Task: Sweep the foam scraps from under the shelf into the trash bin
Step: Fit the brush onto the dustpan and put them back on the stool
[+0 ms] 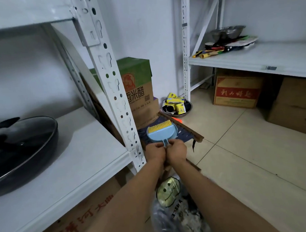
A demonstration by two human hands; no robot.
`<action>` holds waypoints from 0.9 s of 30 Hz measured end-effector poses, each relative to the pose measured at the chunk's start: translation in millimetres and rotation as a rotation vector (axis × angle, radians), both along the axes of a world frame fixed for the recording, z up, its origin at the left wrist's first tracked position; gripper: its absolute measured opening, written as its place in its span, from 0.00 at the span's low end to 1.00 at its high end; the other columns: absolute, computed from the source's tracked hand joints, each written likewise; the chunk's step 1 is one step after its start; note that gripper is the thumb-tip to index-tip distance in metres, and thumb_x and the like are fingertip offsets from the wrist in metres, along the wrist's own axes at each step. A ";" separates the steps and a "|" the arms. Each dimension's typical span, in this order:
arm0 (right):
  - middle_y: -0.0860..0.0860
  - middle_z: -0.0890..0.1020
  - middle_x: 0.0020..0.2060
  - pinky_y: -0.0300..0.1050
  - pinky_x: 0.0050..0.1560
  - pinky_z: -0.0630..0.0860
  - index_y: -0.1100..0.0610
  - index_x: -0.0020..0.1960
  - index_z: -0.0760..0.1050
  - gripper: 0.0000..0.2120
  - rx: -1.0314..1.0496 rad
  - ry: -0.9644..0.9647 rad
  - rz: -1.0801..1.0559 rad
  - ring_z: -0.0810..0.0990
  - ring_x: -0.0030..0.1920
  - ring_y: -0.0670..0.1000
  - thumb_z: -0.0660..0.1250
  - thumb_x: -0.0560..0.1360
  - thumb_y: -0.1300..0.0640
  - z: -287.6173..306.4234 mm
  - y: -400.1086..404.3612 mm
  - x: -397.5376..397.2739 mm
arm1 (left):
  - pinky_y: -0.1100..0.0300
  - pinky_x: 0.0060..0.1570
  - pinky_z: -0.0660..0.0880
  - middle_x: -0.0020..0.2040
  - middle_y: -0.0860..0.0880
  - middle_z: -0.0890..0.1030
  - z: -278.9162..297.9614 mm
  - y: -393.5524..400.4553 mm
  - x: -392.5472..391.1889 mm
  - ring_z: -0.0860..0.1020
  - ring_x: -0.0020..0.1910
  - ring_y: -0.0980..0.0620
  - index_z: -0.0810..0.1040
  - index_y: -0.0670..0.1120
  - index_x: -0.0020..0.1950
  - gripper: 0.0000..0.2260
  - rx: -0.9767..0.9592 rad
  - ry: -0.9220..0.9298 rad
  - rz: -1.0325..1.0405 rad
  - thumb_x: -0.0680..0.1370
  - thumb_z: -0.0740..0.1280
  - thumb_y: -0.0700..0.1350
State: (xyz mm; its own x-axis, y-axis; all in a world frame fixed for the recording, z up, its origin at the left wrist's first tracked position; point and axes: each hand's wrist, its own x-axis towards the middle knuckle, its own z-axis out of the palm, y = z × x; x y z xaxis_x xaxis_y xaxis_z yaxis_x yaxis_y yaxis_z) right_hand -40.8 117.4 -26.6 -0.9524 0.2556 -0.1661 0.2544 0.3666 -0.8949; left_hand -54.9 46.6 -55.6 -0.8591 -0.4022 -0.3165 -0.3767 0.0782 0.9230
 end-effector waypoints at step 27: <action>0.58 0.75 0.59 0.48 0.56 0.75 0.56 0.61 0.76 0.13 0.341 0.107 0.060 0.80 0.55 0.58 0.64 0.77 0.59 -34.4 5.3 -7.1 | 0.48 0.57 0.80 0.50 0.43 0.85 -19.4 7.4 1.5 0.83 0.50 0.43 0.82 0.44 0.49 0.08 -0.220 0.086 0.016 0.71 0.72 0.36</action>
